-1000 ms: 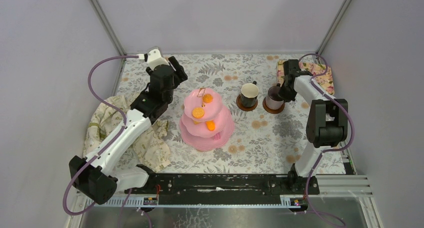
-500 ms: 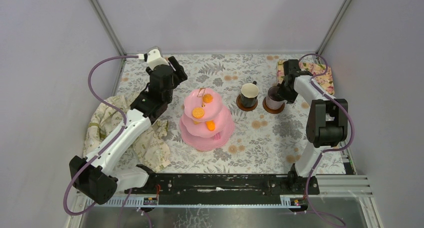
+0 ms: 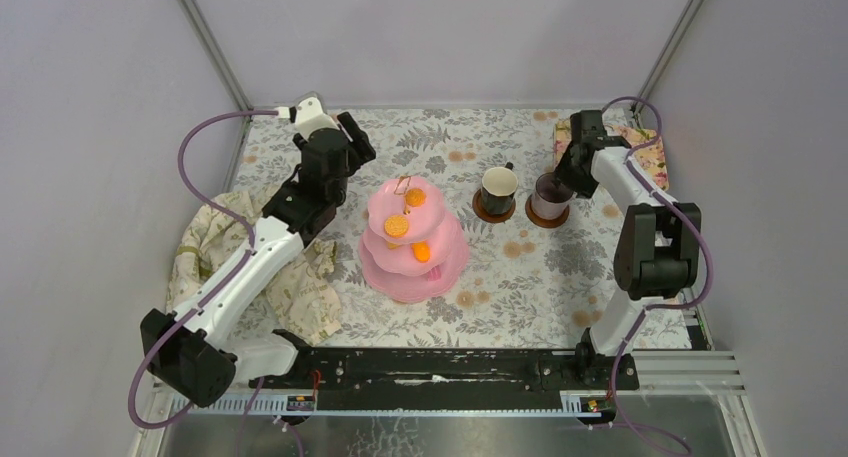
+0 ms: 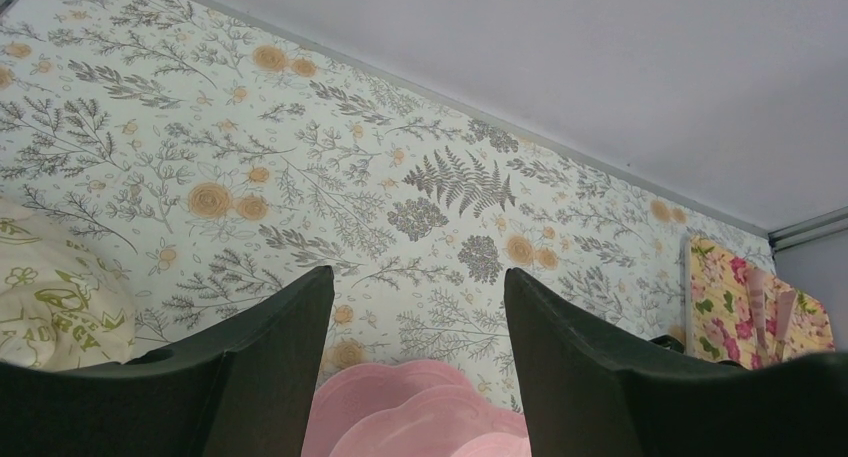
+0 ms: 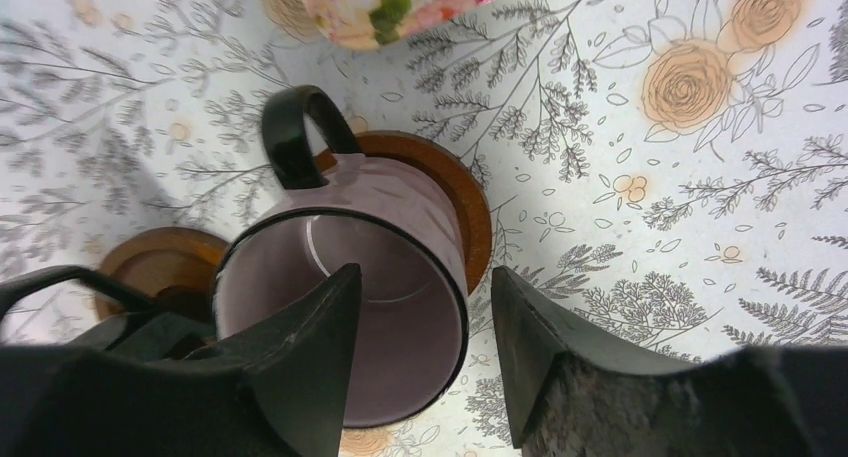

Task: Serve the afternoon tea
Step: Reset both arms

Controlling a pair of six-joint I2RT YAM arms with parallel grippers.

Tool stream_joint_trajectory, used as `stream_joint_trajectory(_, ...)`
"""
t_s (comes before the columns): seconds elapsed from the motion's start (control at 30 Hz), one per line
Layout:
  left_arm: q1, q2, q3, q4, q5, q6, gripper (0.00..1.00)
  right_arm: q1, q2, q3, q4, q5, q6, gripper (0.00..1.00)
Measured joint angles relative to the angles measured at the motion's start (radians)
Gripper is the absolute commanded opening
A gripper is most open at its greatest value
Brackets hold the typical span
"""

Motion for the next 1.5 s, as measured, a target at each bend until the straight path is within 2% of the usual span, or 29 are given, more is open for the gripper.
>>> stream_joint_trajectory(0.27, 0.031, 0.035, 0.076, -0.038, -0.02, -0.033, 0.71, 0.005, -0.151, 0.042, 0.005, -0.017, 0.007, 0.66)
stream_joint_trajectory(0.33, 0.045, 0.065, 0.128, -0.045, -0.024, -0.039, 0.72, 0.009, -0.192, 0.064, 0.014, -0.016, 0.008, 0.71)
stream_joint_trajectory(0.4, 0.067, 0.101, 0.182, -0.043, -0.023, -0.045, 0.72, 0.016, -0.234, 0.076, 0.046, -0.013, 0.01, 0.91)
stream_joint_trajectory(0.47, 0.102, 0.13, 0.221, -0.037, -0.019, -0.052, 0.72, 0.028, -0.283, 0.076, 0.077, -0.001, 0.008, 1.0)
stream_joint_trajectory(0.67, 0.217, 0.21, 0.249, -0.02, -0.031, -0.063, 0.73, 0.042, -0.415, 0.009, 0.218, 0.093, -0.027, 1.0)
stream_joint_trajectory(0.77, 0.237, 0.217, 0.159, 0.074, -0.077, -0.013, 0.74, 0.042, -0.453, -0.071, 0.291, 0.174, -0.035, 0.99)
stream_joint_trajectory(0.9, 0.237, 0.211, -0.059, 0.286, -0.116, 0.101, 0.76, 0.043, -0.439, -0.179, 0.364, 0.313, -0.025, 0.99)
stream_joint_trajectory(1.1, 0.256, 0.229, -0.296, 0.553, -0.145, 0.229, 0.79, 0.05, -0.362, -0.227, 0.365, 0.511, 0.048, 0.99)
stream_joint_trajectory(1.3, 0.273, 0.272, -0.436, 0.76, -0.15, 0.266, 0.79, 0.056, -0.317, -0.243, 0.365, 0.622, 0.096, 0.99)
stream_joint_trajectory(1.5, 0.282, 0.295, -0.481, 0.879, -0.146, 0.284, 0.79, 0.06, -0.292, -0.251, 0.371, 0.657, 0.094, 1.0)
